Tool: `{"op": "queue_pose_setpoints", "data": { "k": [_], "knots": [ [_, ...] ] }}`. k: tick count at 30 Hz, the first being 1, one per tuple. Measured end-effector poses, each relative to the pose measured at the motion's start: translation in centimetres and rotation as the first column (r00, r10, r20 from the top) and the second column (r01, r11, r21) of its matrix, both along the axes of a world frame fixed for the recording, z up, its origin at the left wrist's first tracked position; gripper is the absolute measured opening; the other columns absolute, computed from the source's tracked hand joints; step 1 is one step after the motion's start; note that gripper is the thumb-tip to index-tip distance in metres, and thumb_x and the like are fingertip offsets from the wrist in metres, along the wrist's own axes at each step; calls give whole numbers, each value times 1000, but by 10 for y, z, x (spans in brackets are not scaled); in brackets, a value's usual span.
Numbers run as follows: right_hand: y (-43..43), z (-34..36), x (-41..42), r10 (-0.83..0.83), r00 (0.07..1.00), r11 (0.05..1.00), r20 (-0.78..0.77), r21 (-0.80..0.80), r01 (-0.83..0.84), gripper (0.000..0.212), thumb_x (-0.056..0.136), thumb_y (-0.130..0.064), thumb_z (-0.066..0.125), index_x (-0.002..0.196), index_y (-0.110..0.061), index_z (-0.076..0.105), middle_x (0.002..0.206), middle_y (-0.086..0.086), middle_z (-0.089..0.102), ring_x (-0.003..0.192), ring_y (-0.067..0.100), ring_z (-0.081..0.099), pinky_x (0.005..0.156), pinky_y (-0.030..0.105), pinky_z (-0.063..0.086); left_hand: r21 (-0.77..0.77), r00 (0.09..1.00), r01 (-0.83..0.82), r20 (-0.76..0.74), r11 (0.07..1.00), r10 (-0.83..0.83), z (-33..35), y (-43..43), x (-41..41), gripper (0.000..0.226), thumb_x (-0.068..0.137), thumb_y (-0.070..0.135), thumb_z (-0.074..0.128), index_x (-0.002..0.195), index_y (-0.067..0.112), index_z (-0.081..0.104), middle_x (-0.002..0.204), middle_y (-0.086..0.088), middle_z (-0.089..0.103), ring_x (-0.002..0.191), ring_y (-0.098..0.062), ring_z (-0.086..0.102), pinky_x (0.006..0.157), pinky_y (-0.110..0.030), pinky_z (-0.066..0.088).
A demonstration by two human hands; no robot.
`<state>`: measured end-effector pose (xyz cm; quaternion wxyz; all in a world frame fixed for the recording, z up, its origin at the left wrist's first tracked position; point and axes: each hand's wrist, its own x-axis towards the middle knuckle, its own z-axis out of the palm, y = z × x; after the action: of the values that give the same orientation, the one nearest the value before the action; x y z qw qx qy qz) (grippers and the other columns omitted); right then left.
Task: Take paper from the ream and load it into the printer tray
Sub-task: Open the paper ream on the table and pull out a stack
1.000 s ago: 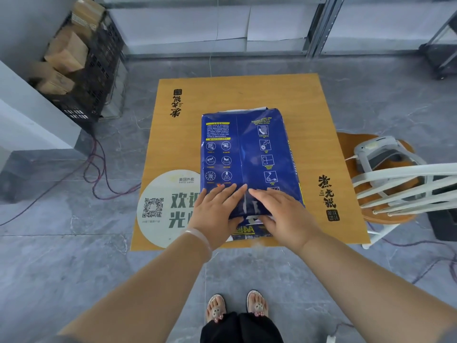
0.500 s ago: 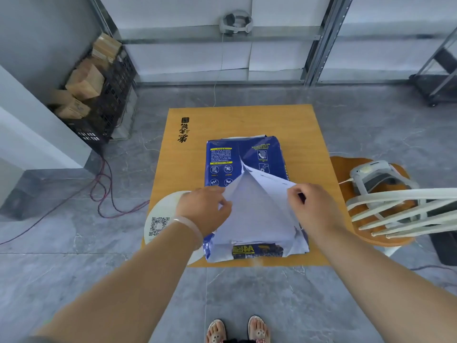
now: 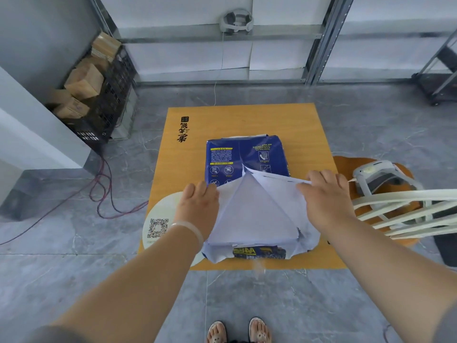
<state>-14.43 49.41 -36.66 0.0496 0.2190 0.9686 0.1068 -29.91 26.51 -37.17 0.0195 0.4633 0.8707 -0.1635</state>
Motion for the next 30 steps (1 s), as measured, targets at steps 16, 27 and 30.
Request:
{"op": "queue_pose_setpoints", "data": {
  "k": [16, 27, 30],
  "knots": [
    [-51, -56, 16, -38, 998, 828, -56, -561, 0, 54, 98, -33, 30, 149, -28, 13, 159, -9, 7, 144, 12, 12, 114, 33, 21, 236, 932, -134, 361, 963, 41, -56, -26, 21, 59, 95, 35, 29, 149, 27, 7, 159, 13, 0, 146, -11, 2, 118, -35, 11],
    [-63, -55, 34, -361, 890, 726, -277, -682, 82, 36, 90, -16, 54, 125, -21, 56, 131, -4, 46, 127, 17, 40, 103, 31, 37, 460, 639, -729, 724, 506, 262, -54, -29, 41, 30, 87, 18, 54, 114, 24, 65, 120, 3, 56, 106, -18, 52, 90, -23, 36],
    [-73, -49, 45, -620, 760, 565, -194, -783, 260, 22, 87, -18, 58, 108, -21, 61, 103, -4, 57, 91, 13, 57, 73, 23, 49, 320, 429, -880, 851, 350, 303, -51, -35, 53, 14, 85, 19, 55, 94, 25, 65, 93, 4, 58, 76, -12, 55, 68, -22, 40]
  ]
}}
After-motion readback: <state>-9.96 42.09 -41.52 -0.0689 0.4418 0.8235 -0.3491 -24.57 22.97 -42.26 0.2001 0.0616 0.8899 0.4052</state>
